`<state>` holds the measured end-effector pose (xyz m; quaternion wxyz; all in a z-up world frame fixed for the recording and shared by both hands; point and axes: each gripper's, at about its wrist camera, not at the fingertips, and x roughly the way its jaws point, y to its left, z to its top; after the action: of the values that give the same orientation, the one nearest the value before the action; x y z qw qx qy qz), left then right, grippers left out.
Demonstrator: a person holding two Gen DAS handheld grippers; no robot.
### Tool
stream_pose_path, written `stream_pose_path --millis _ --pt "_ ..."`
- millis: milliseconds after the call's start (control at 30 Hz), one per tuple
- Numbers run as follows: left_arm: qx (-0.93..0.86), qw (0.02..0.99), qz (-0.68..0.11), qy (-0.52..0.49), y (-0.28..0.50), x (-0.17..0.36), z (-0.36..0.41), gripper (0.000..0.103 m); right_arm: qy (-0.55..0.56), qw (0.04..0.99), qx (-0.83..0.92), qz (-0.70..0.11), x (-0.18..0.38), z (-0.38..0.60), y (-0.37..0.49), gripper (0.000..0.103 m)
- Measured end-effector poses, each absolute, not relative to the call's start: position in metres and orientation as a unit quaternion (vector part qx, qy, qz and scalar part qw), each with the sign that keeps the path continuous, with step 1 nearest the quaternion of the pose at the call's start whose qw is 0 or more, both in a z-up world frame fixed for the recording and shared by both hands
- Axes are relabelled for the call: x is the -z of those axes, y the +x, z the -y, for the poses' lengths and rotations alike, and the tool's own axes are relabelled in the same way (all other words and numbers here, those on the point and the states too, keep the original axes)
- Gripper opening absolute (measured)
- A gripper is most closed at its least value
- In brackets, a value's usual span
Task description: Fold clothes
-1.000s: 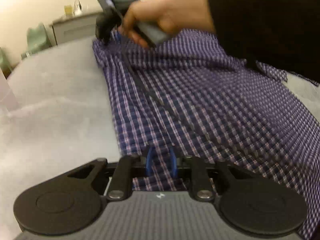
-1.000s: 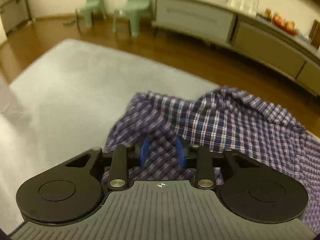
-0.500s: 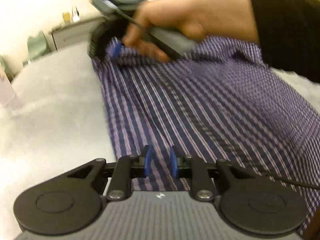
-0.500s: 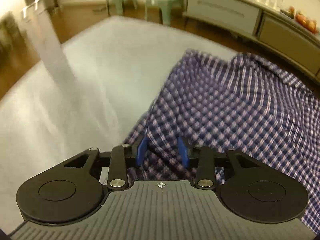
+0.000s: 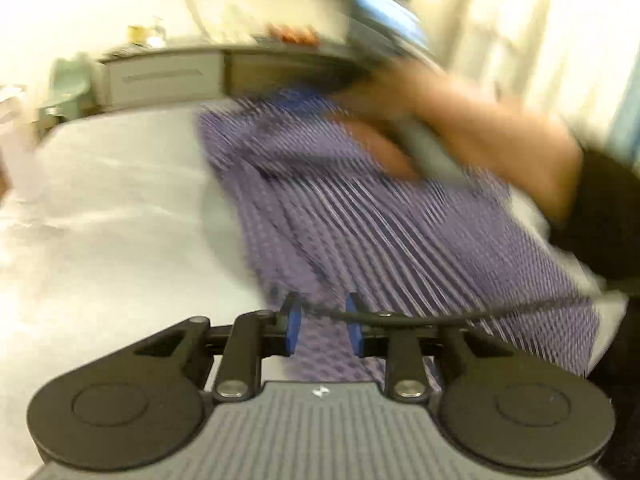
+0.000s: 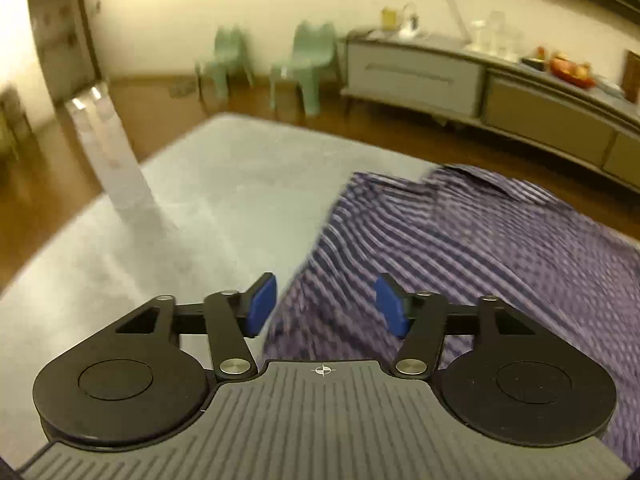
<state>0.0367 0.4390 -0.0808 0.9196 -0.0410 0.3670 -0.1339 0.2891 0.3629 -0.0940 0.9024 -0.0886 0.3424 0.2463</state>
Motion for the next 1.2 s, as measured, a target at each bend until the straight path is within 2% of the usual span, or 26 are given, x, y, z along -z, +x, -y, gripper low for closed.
stream_pose_path --millis 67,167,233,267,333,367,400,500,533,600,667,833,900,933,967,1000,1033,1200 --pt "0.177 0.918 -0.351 -0.045 0.035 0.069 -0.458 0.027 -0.068 0.914 -0.234 -0.326 0.084 -0.331 0.267 0.066" --pt "0.251 0.922 -0.294 0.032 0.010 0.058 -0.447 0.033 -0.048 0.927 -0.219 -0.301 0.070 -0.291 0.234 0.065" --pt "0.251 0.923 -0.287 0.051 0.011 0.062 -0.438 0.053 -0.065 0.929 -0.224 -0.287 0.065 -0.288 0.207 0.065" --pt "0.250 0.923 -0.285 0.059 0.012 0.064 -0.434 0.057 -0.074 0.930 -0.226 -0.280 0.062 -0.286 0.194 0.066" --pt "0.229 0.925 -0.304 -0.002 0.046 0.073 -0.447 0.070 -0.091 0.932 -0.230 -0.266 0.056 -0.282 0.168 0.066" --pt "0.217 0.923 -0.315 -0.036 0.065 0.078 -0.455 0.072 -0.100 0.932 -0.232 -0.259 0.053 -0.281 0.155 0.066" --pt "0.201 0.919 -0.333 -0.071 0.090 0.084 -0.462 0.072 -0.109 0.933 -0.234 -0.252 0.051 -0.279 0.142 0.066" --pt "0.149 0.892 -0.388 -0.176 0.169 0.107 -0.486 0.064 -0.135 0.933 -0.241 -0.231 0.042 -0.274 0.102 0.067" --pt "0.137 0.882 -0.405 -0.199 0.194 0.117 -0.493 0.059 -0.156 0.926 -0.258 -0.226 0.047 -0.285 0.082 0.068" --pt "0.119 0.865 -0.425 -0.238 0.233 0.139 -0.508 0.054 -0.215 0.896 -0.318 -0.222 0.069 -0.326 0.035 0.072" --pt "0.109 0.852 -0.431 -0.276 0.254 0.157 -0.518 0.054 -0.258 0.879 -0.340 -0.214 0.090 -0.356 0.003 0.077" --pt "0.120 0.846 -0.416 -0.313 0.290 0.189 -0.521 0.054 -0.303 0.862 -0.333 -0.234 0.132 -0.399 -0.017 0.074" --pt "0.132 0.850 -0.406 -0.309 0.301 0.194 -0.519 0.052 -0.298 0.859 -0.327 -0.258 0.143 -0.407 -0.006 0.065" --pt "0.132 0.851 -0.409 -0.302 0.305 0.196 -0.518 0.038 -0.294 0.859 -0.325 -0.267 0.145 -0.409 -0.003 0.060" --pt "0.132 0.852 -0.413 -0.293 0.310 0.198 -0.516 0.017 -0.290 0.858 -0.322 -0.276 0.147 -0.412 0.001 0.046" --pt "0.127 0.857 -0.414 -0.281 0.312 0.199 -0.515 0.001 -0.286 0.858 -0.319 -0.284 0.149 -0.414 0.004 0.012" --pt "0.121 0.861 -0.413 -0.269 0.313 0.199 -0.514 0.001 -0.283 0.857 -0.317 -0.290 0.151 -0.413 0.006 0.001" --pt "0.100 0.872 -0.414 -0.240 0.314 0.190 -0.511 0.001 -0.268 0.855 -0.326 -0.301 0.150 -0.408 0.001 0.000"
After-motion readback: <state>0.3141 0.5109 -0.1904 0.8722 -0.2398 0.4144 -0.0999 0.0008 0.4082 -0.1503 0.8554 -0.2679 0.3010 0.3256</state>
